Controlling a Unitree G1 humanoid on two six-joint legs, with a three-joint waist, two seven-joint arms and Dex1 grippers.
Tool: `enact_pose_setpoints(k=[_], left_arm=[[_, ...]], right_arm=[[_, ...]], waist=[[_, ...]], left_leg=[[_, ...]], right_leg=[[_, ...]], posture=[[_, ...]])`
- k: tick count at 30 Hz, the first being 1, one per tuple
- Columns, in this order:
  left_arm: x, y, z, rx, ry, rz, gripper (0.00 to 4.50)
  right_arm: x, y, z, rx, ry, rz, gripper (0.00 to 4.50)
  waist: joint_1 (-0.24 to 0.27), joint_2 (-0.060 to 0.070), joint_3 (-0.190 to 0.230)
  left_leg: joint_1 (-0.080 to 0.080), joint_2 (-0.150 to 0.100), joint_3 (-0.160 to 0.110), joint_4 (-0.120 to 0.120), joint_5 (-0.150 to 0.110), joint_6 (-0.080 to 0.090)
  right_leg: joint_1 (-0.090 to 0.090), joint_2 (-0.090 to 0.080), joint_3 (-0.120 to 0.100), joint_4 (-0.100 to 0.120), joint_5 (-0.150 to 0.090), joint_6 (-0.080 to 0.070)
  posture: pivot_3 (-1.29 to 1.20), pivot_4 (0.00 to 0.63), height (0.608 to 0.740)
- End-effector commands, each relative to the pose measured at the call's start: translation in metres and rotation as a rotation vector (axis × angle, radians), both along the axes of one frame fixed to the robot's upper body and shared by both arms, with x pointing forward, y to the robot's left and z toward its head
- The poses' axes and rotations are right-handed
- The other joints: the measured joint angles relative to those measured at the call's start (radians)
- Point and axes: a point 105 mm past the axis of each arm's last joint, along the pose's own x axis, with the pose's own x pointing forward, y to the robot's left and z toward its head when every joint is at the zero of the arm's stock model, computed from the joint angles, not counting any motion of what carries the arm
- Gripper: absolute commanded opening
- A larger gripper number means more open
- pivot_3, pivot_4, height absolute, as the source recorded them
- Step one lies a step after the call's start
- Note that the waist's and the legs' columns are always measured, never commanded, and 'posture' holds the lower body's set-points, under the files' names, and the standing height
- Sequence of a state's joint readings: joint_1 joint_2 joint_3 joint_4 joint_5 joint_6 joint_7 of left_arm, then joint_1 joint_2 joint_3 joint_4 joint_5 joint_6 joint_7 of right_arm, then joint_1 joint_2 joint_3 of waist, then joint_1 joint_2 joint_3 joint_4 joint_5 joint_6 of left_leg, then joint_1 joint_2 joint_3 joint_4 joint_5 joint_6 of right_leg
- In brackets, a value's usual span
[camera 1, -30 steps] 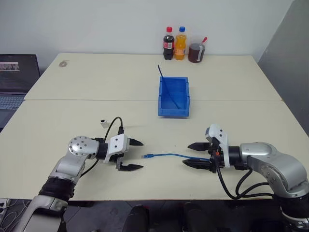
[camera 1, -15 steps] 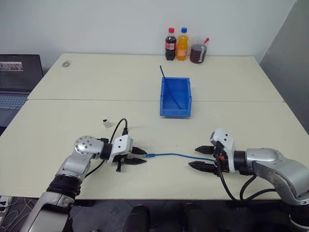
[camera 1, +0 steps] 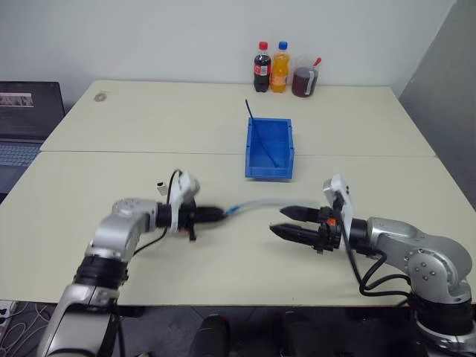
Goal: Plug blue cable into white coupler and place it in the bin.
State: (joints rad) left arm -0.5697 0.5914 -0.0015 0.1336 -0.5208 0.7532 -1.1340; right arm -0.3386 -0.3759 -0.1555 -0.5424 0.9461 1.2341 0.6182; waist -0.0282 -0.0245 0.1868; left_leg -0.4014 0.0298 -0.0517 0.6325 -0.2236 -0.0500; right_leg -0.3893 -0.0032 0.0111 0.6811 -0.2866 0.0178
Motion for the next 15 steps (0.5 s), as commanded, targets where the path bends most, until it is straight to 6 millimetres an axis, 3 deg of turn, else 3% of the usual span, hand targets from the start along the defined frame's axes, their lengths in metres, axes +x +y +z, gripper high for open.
enact_pose_setpoints(k=[1, 4, 9, 12, 15], left_arm=[[-0.027, -0.023, 0.065, -0.307, 0.103, -0.090, 0.23], [-0.051, -0.032, 0.075, -0.407, 0.188, -0.176, 0.23], [-0.085, -0.039, 0.066, -0.406, 0.299, -0.285, 0.23], [-0.090, -0.037, 0.058, -0.393, 0.337, -0.271, 0.23], [-0.089, -0.036, 0.056, -0.400, 0.348, -0.251, 0.23]], right_arm=[[-0.014, 0.005, -0.009, 0.012, 0.106, 0.078, 3.63], [0.002, 0.006, -0.015, 0.028, 0.147, 0.042, 3.63], [0.020, 0.004, 0.000, 0.083, 0.175, 0.074, 3.63], [0.011, 0.002, 0.023, 0.137, 0.186, 0.205, 3.63], [0.000, 0.001, 0.035, 0.156, 0.200, 0.297, 3.63]], waist=[[-0.002, 0.000, 0.000], [-0.010, 0.000, 0.000], [-0.024, 0.000, 0.000], [-0.019, 0.001, 0.000], [-0.011, 0.001, 0.000]], left_leg=[[0.000, 0.000, 0.001, 0.000, 0.000, 0.000], [0.002, -0.001, 0.003, -0.002, 0.000, 0.000], [0.003, -0.002, 0.003, -0.002, 0.000, 0.000], [0.003, -0.002, 0.003, -0.002, 0.000, 0.000], [0.003, -0.002, 0.002, -0.002, 0.000, 0.000]], right_leg=[[0.000, -0.001, 0.001, -0.001, 0.000, 0.000], [0.000, -0.006, 0.004, -0.001, -0.001, 0.002], [-0.001, -0.005, 0.006, 0.000, -0.001, 0.002], [0.000, -0.002, 0.004, 0.001, 0.000, 0.000], [0.000, 0.000, 0.003, 0.001, 0.000, -0.001]], posture=[[0.00, 0.150, 0.740], [0.00, 0.150, 0.740], [0.00, 0.150, 0.740], [0.00, 0.150, 0.740], [0.00, 0.150, 0.740]])
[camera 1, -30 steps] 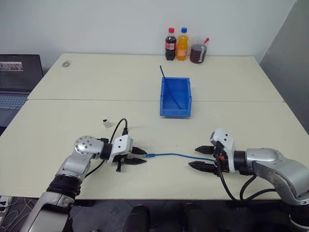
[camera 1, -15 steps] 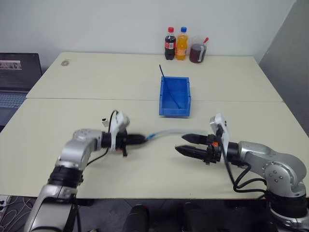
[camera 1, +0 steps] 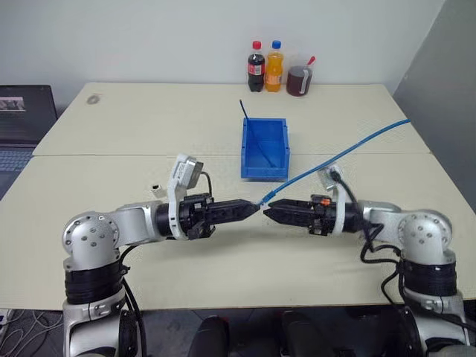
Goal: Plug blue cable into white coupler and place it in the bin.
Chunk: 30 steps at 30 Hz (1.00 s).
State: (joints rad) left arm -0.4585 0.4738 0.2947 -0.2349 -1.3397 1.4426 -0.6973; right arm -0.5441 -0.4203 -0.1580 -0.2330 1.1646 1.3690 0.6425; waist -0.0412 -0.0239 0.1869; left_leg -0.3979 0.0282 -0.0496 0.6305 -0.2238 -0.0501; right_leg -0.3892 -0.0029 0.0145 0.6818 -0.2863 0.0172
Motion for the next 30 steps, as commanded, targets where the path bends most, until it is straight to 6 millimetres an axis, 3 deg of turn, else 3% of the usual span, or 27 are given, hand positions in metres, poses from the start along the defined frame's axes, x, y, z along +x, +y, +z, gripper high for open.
enact_pose_setpoints(k=[1, 5, 19, 24, 30], left_arm=[[-0.002, 0.001, 0.007, -0.018, -0.024, 0.007, 0.23], [0.001, 0.003, 0.008, -0.019, -0.024, 0.034, 0.23], [-0.013, -0.004, 0.005, -0.021, -0.009, -0.011, 0.23], [-0.010, -0.005, 0.006, -0.020, -0.009, -0.004, 0.23], [-0.009, -0.005, 0.007, -0.018, -0.013, -0.003, 0.23]], right_arm=[[-0.020, 0.000, 0.022, 0.072, -0.003, 0.147, 3.63], [-0.036, 0.004, 0.022, 0.057, 0.013, 0.232, 3.63], [-0.012, 0.010, 0.026, 0.079, 0.009, 0.110, 3.63], [-0.013, 0.012, 0.027, 0.074, 0.002, 0.117, 3.63], [-0.014, 0.012, 0.025, 0.077, 0.009, 0.118, 2.37]], waist=[[0.006, 0.000, 0.000], [0.010, 0.000, 0.000], [0.010, 0.000, 0.000], [0.010, 0.000, 0.000], [0.010, 0.000, 0.000]], left_leg=[[0.000, 0.000, 0.000, 0.000, 0.000, 0.000], [-0.001, 0.000, 0.002, 0.000, 0.000, 0.000], [-0.001, 0.000, 0.003, 0.000, 0.000, 0.000], [-0.001, 0.000, 0.003, 0.000, 0.000, 0.000], [-0.002, 0.000, 0.003, 0.000, 0.000, 0.000]], right_leg=[[0.000, 0.000, 0.000, 0.000, 0.000, 0.000], [0.000, 0.000, 0.002, -0.002, 0.000, 0.000], [-0.001, 0.000, 0.002, -0.002, 0.000, 0.000], [-0.001, 0.000, 0.002, -0.002, 0.000, 0.000], [-0.001, 0.000, 0.002, -0.002, 0.000, 0.000]], posture=[[0.00, 0.150, 0.740], [0.00, 0.150, 0.740], [0.00, 0.150, 0.740], [0.00, 0.150, 0.740], [0.00, 0.150, 0.740]])
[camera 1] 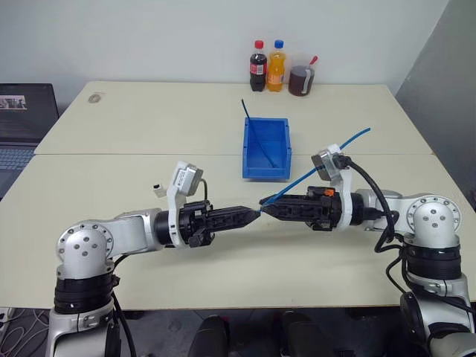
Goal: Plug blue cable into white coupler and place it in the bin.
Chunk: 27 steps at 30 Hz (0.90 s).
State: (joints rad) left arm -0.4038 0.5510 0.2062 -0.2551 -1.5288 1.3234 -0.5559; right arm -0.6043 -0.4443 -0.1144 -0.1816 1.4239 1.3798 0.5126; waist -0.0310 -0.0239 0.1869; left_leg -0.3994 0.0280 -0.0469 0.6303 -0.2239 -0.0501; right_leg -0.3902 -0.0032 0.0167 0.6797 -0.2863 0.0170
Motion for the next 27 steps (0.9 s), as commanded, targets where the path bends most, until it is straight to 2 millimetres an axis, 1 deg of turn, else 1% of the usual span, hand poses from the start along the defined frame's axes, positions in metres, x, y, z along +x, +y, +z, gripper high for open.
enact_pose_setpoints(k=[1, 4, 7, 10, 16, 18, 21, 23, 24, 25, 27], left_arm=[[-0.003, -0.001, 0.008, -0.017, -0.032, -0.019, 0.23], [-0.004, -0.002, 0.009, -0.016, -0.035, -0.020, 0.23], [-0.004, -0.002, 0.008, -0.015, -0.036, -0.017, 0.23], [-0.004, -0.002, 0.008, -0.012, -0.040, -0.012, 0.23], [-0.004, -0.002, 0.006, 0.009, -0.066, 0.005, 0.23], [-0.003, -0.002, 0.005, 0.007, -0.065, 0.012, 0.93], [-0.003, 0.001, 0.006, -0.001, -0.065, 0.015, 1.52], [-0.002, 0.004, 0.007, 0.008, -0.077, 0.027, 1.76], [-0.002, 0.006, 0.005, 0.031, -0.087, 0.039, 2.02], [-0.003, 0.009, 0.000, 0.075, -0.105, 0.050, 2.21], [-0.001, 0.017, -0.024, 0.261, -0.182, 0.105, 2.64]], right_arm=[[-0.004, 0.000, 0.006, 0.018, -0.031, 0.009, 2.19], [-0.002, -0.001, 0.006, 0.017, -0.026, 0.002, 1.43], [0.000, -0.002, 0.008, 0.024, -0.021, -0.007, 0.80], [0.003, -0.004, 0.008, 0.028, -0.016, -0.016, 0.27], [0.005, -0.005, 0.009, 0.040, 0.001, -0.028, 0.24], [0.005, -0.005, 0.008, 0.035, 0.001, -0.028, 0.24], [0.006, -0.004, 0.008, 0.031, -0.001, -0.036, 0.24], [0.007, -0.005, 0.008, 0.030, -0.003, -0.048, 0.24], [0.009, -0.006, 0.007, 0.025, -0.006, -0.061, 0.24], [0.010, -0.006, 0.006, 0.021, -0.009, -0.075, 0.24], [0.016, -0.009, 0.004, 0.014, -0.022, -0.117, 0.24]], waist=[[0.000, 0.000, 0.000], [0.000, 0.000, 0.000], [0.000, 0.000, 0.000], [0.000, 0.000, 0.000], [0.000, 0.000, 0.000], [0.000, 0.000, 0.000], [0.000, 0.000, 0.000], [0.000, 0.000, 0.000], [0.000, 0.000, 0.000], [-0.001, 0.000, 0.000], [-0.005, 0.000, 0.000]], left_leg=[[0.000, 0.000, 0.000, 0.000, 0.000, 0.000], [0.000, 0.000, 0.000, 0.000, 0.000, 0.000], [0.000, 0.000, 0.000, 0.000, 0.000, 0.000], [0.000, 0.000, 0.000, 0.000, 0.000, 0.000], [0.000, 0.000, 0.000, 0.000, 0.000, 0.000], [0.000, 0.000, 0.000, 0.000, 0.000, 0.000], [0.000, 0.000, 0.000, 0.000, 0.000, 0.000], [-0.001, 0.000, 0.000, 0.000, 0.000, 0.000], [0.000, 0.000, 0.000, 0.000, 0.000, 0.000], [-0.001, 0.000, 0.000, 0.000, 0.000, 0.000], [0.000, 0.000, 0.001, -0.001, 0.000, 0.000]], right_leg=[[0.000, 0.000, 0.000, 0.000, 0.000, 0.000], [0.000, 0.000, 0.000, 0.000, 0.000, 0.000], [0.000, 0.000, 0.000, 0.000, 0.000, 0.000], [0.000, 0.000, 0.000, 0.000, 0.000, 0.000], [0.000, 0.000, 0.000, 0.000, 0.000, 0.000], [0.000, 0.000, 0.000, 0.000, 0.000, 0.000], [-0.001, 0.000, 0.000, -0.001, 0.000, 0.000], [-0.001, 0.000, 0.000, -0.001, 0.000, 0.000], [-0.001, 0.000, 0.000, -0.001, 0.000, 0.000], [-0.001, 0.000, 0.000, -0.001, 0.000, 0.000], [-0.001, 0.000, 0.000, -0.001, 0.000, 0.000]], posture=[[0.00, 0.150, 0.740], [0.00, 0.150, 0.740], [0.00, 0.150, 0.740], [0.00, 0.150, 0.740], [0.00, 0.150, 0.740], [0.00, 0.150, 0.740], [0.00, 0.150, 0.740], [0.00, 0.150, 0.740], [0.00, 0.150, 0.740], [0.00, 0.150, 0.740], [0.00, 0.150, 0.740]])
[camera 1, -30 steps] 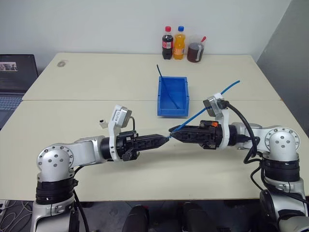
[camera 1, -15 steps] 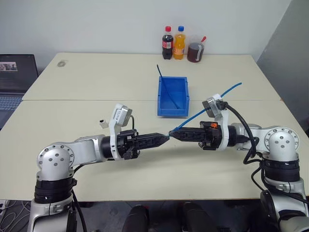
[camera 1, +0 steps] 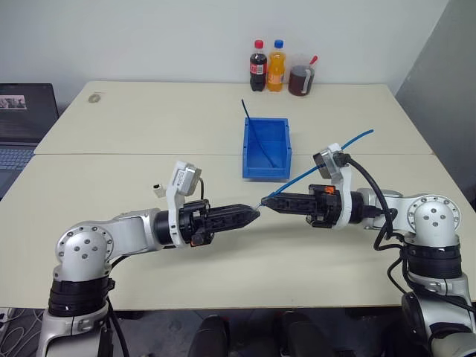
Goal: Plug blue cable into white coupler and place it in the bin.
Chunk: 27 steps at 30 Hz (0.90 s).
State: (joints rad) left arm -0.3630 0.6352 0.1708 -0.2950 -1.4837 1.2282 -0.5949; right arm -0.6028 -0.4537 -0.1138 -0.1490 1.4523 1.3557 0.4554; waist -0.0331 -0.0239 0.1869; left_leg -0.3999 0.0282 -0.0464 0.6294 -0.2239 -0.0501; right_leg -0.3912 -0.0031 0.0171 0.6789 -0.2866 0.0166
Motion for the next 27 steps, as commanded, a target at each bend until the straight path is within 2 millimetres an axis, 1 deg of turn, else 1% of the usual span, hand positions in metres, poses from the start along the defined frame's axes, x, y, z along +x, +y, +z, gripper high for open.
enact_pose_setpoints(k=[1, 3, 5, 6, 7, 9, 11, 13, 15, 16, 19, 20, 23, 27], left_arm=[[0.005, 0.019, -0.035, 0.318, -0.168, 0.118, 2.78], [0.022, 0.043, -0.063, 0.522, -0.242, 0.274, 3.15], [0.043, 0.069, -0.081, 0.691, -0.313, 0.473, 3.66], [0.051, 0.080, -0.087, 0.749, -0.327, 0.572, 3.79], [0.059, 0.090, -0.087, 0.796, -0.359, 0.698, 4.03], [0.068, 0.106, -0.083, 0.852, -0.390, 0.945, 4.47], [0.071, 0.116, -0.080, 0.887, -0.385, 1.143, 4.49], [0.071, 0.121, -0.083, 0.915, -0.368, 1.246, 4.49], [0.071, 0.131, -0.091, 0.966, -0.333, 1.348, 4.49], [0.072, 0.139, -0.092, 0.996, -0.320, 1.410, 4.49], [0.072, 0.159, -0.098, 1.028, -0.262, 1.513, 4.49], [0.072, 0.162, -0.099, 1.027, -0.250, 1.524, 4.49], [0.078, 0.162, -0.100, 1.003, -0.256, 1.515, 4.49], [0.091, 0.154, -0.098, 0.947, -0.292, 1.464, 4.49]], right_arm=[[0.011, -0.008, 0.007, 0.017, -0.056, -0.090, 0.24], [0.016, -0.010, 0.006, 0.026, -0.065, -0.134, 0.24], [0.018, -0.012, 0.004, 0.026, -0.072, -0.161, 0.24], [0.019, -0.013, 0.002, 0.024, -0.075, -0.171, 0.24], [0.020, -0.013, 0.001, 0.026, -0.073, -0.180, 0.24], [0.020, -0.012, -0.003, 0.029, -0.073, -0.187, 0.24], [0.021, -0.010, -0.004, 0.032, -0.075, -0.188, 0.24], [0.023, -0.008, -0.004, 0.036, -0.078, -0.188, 0.24], [0.026, -0.005, -0.004, 0.036, -0.083, -0.190, 0.24], [0.027, -0.004, -0.004, 0.034, -0.087, -0.190, 0.24], [0.031, -0.003, -0.002, 0.031, -0.098, -0.190, 0.24], [0.031, -0.003, -0.001, 0.031, -0.101, -0.189, 0.24], [0.032, -0.004, -0.002, 0.027, -0.105, -0.190, 0.24], [0.033, -0.004, -0.005, 0.004, -0.113, -0.203, 0.24]], waist=[[-0.003, 0.001, 0.000], [0.001, 0.001, 0.000], [0.003, 0.001, 0.001], [0.004, 0.001, 0.001], [0.005, 0.001, 0.001], [0.007, 0.001, 0.001], [0.007, 0.001, 0.001], [0.007, 0.000, 0.001], [0.007, 0.000, 0.001], [0.007, 0.000, 0.001], [0.007, 0.000, 0.001], [0.007, 0.000, 0.001], [0.005, 0.000, 0.000], [0.006, 0.000, 0.000]], left_leg=[[0.000, 0.000, 0.001, -0.001, 0.000, 0.000], [0.000, 0.000, 0.003, -0.002, 0.000, 0.000], [-0.001, 0.001, 0.003, -0.003, 0.000, 0.000], [-0.001, 0.001, 0.003, -0.003, 0.000, 0.000], [-0.001, 0.001, 0.003, -0.003, 0.000, 0.000], [-0.002, 0.001, 0.003, -0.002, 0.000, 0.000], [-0.003, 0.003, 0.002, -0.002, 0.000, 0.000], [-0.004, 0.002, 0.003, -0.001, 0.000, 0.000], [-0.005, 0.001, 0.003, -0.001, 0.000, 0.000], [-0.005, 0.001, 0.004, 0.000, 0.000, 0.000], [-0.005, 0.000, 0.004, 0.000, 0.000, 0.000], [-0.005, -0.001, 0.004, 0.000, 0.000, 0.000], [-0.004, -0.001, 0.004, 0.000, 0.000, 0.000], [-0.003, 0.000, 0.004, -0.001, 0.000, 0.000]], right_leg=[[-0.001, 0.000, 0.001, 0.000, 0.000, 0.000], [-0.002, 0.000, 0.002, 0.000, -0.001, -0.001], [-0.004, 0.000, 0.002, 0.000, -0.001, -0.001], [-0.004, 0.000, 0.002, 0.000, -0.001, -0.001], [-0.004, 0.000, 0.002, 0.000, -0.001, -0.001], [-0.005, -0.001, 0.003, 0.000, -0.001, -0.001], [-0.005, -0.003, 0.002, -0.001, 0.000, 0.000], [-0.005, -0.005, 0.003, -0.001, 0.000, 0.000], [-0.006, -0.006, 0.003, 0.000, 0.000, 0.001], [-0.006, -0.006, 0.003, 0.000, 0.000, 0.001], [-0.006, -0.005, 0.002, 0.000, 0.001, 0.001], [-0.006, -0.005, 0.002, 0.000, 0.001, 0.001], [-0.005, -0.002, 0.002, 0.001, 0.001, 0.001], [-0.005, -0.001, 0.002, 0.001, 0.001, 0.001]], posture=[[0.00, 0.150, 0.740], [0.00, 0.150, 0.740], [0.00, 0.150, 0.740], [0.00, 0.150, 0.740], [0.00, 0.150, 0.740], [0.00, 0.150, 0.740], [0.00, 0.150, 0.740], [0.00, 0.150, 0.740], [0.00, 0.150, 0.740], [0.00, 0.150, 0.740], [0.00, 0.150, 0.740], [0.00, 0.150, 0.740], [0.00, 0.150, 0.740], [0.00, 0.150, 0.740]])
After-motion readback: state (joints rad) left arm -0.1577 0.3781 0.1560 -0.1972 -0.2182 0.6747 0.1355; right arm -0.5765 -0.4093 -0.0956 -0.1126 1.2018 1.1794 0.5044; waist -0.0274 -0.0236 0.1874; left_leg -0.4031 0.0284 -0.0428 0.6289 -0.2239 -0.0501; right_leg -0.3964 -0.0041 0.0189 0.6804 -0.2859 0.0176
